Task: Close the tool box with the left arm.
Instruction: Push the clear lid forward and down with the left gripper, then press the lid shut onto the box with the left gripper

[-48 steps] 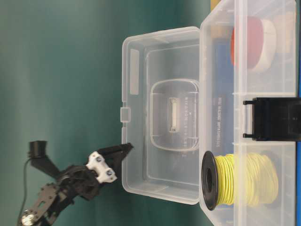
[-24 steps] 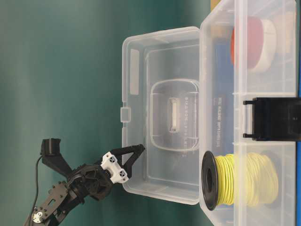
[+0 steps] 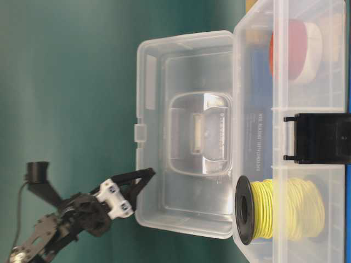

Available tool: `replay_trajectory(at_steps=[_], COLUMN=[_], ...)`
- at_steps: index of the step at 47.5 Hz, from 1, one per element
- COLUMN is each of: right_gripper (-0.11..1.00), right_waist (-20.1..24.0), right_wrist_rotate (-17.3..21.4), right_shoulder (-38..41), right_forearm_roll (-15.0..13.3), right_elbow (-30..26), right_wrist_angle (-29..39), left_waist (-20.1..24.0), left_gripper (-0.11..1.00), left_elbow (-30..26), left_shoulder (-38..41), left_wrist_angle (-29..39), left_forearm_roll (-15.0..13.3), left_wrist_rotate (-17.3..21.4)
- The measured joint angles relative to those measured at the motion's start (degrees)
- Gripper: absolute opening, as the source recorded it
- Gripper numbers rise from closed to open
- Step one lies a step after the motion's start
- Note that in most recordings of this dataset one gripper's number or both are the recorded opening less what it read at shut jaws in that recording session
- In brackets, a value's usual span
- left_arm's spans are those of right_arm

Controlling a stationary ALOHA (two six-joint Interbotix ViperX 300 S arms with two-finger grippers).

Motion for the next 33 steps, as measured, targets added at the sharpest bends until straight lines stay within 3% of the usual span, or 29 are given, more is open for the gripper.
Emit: replay_trajectory(at_steps=[8, 16, 22, 33], right_gripper=[0.00, 0.00, 0.00, 0.00], right_waist=[0.00, -0.09, -0.09, -0.09], right_wrist_rotate=[-0.35, -0.35, -0.35, -0.35], right_shoulder=[0.00, 0.00, 0.00, 0.00], right_forearm_roll=[0.00, 0.00, 0.00, 0.00], right_elbow=[0.00, 0.00, 0.09, 0.09], right_wrist_angle=[0.00, 0.00, 0.00, 0.00], left_waist=[-3.16, -7.47, -11.87, -21.62], left_gripper=[0.91, 0.91, 0.91, 0.91], left_elbow=[0.70, 2.37, 4.57, 11.16], left_shoulder=[-3.43, -6.59, -9.23, -12.39], left_wrist_angle=[2.81, 4.66, 5.19, 5.98], left_forearm_roll=[0.00, 0.00, -0.09, -0.97], left_wrist_rotate=[-1.05, -4.75, -7.73, -8.44])
